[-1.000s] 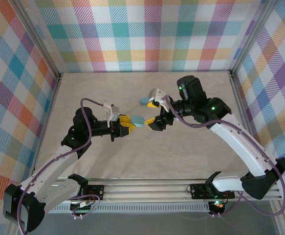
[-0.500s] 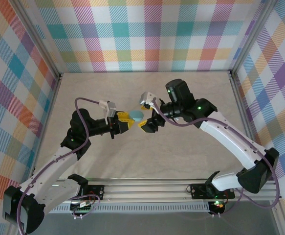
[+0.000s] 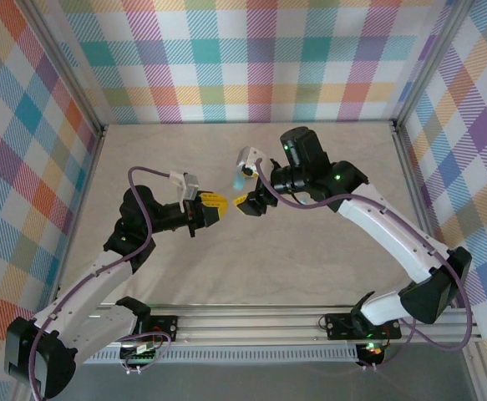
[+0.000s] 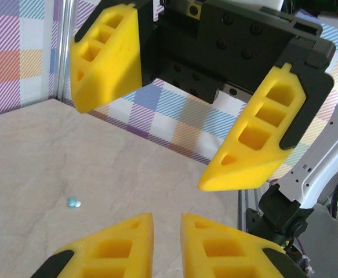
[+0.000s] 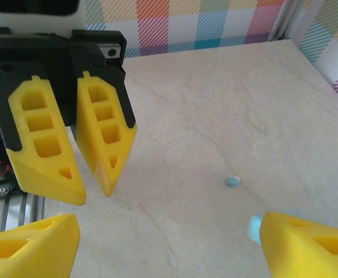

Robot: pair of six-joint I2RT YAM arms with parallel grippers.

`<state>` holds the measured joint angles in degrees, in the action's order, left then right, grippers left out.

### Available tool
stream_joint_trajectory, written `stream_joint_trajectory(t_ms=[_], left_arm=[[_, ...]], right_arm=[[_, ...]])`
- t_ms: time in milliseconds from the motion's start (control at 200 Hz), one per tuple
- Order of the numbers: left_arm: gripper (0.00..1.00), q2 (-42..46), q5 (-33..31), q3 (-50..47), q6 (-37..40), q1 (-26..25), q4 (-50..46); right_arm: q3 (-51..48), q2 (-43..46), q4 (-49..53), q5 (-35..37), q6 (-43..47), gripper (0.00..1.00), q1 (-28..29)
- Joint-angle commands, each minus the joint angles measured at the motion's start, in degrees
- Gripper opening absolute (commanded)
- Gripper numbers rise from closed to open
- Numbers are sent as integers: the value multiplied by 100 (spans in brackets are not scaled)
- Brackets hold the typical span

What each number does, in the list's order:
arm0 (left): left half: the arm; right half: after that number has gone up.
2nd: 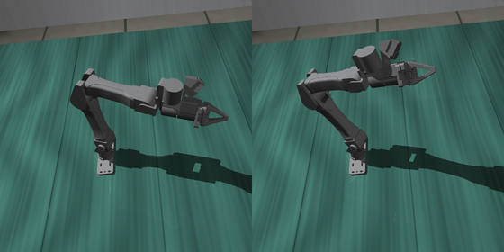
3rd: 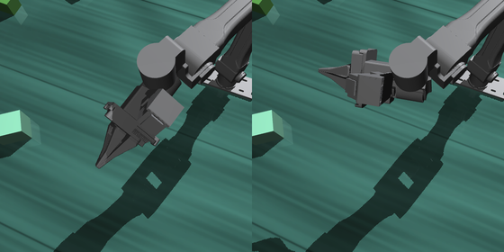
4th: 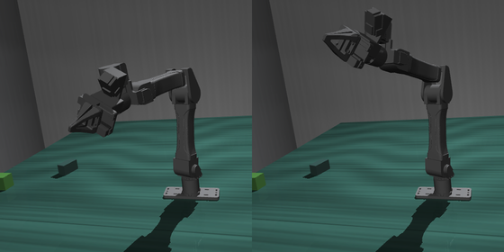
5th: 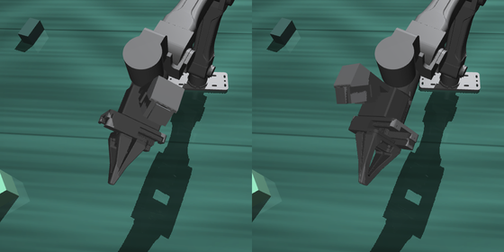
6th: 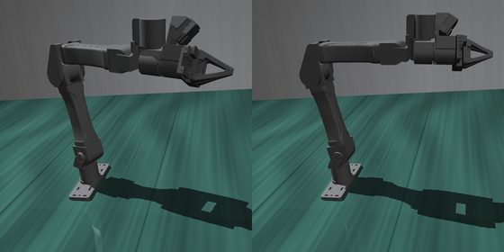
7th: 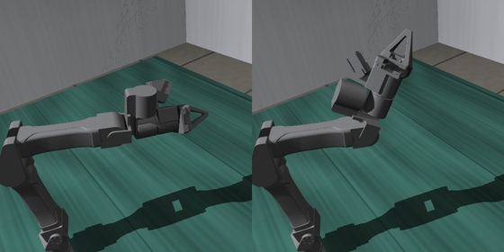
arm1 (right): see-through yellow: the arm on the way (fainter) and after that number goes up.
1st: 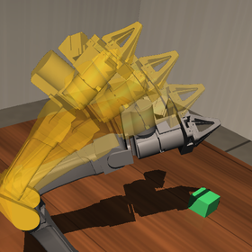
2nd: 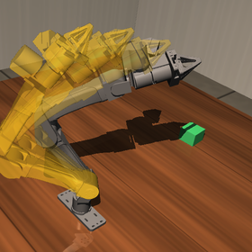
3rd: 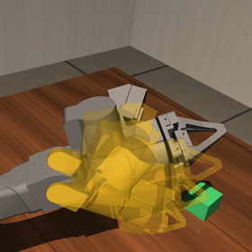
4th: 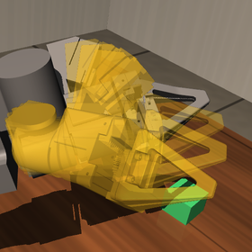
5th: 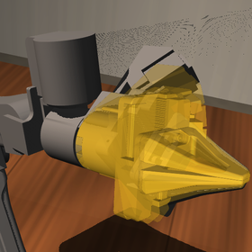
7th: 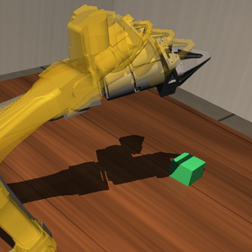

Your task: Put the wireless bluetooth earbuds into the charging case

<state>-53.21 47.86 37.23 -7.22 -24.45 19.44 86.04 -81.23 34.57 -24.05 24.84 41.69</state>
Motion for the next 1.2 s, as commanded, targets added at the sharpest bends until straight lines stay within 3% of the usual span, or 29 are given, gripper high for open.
stream_joint_trajectory(t_ms=[0,100,380,525,680,750,820,1005,1195], left_arm=[[18,103,-29,66,293,36,-251],[19,218,-127,124,577,36,-621],[31,531,-813,542,1219,89,-1670],[44,566,-1672,652,1221,122,-1937],[53,311,-3183,1111,886,306,-2650],[60,-51,-3660,1475,656,600,-3119],[74,-551,-3913,1895,354,970,-3483],[99,-2330,-3824,2953,-395,1771,-4054],[100,-4573,-4267,4519,-1367,2336,-4842]], right_arm=[[204,-80,138,-234,47,80,-31],[79,32,118,-293,-5,80,-62],[51,134,-167,-135,-516,80,-267],[52,30,-261,-17,-857,79,-310],[6,-34,-358,88,-1280,79,-353],[-54,-55,-428,161,-1484,79,-382],[-121,-74,-513,207,-1683,79,-416],[-179,-289,-530,369,-2262,79,-529],[-300,-575,-570,161,-2475,78,-651]])
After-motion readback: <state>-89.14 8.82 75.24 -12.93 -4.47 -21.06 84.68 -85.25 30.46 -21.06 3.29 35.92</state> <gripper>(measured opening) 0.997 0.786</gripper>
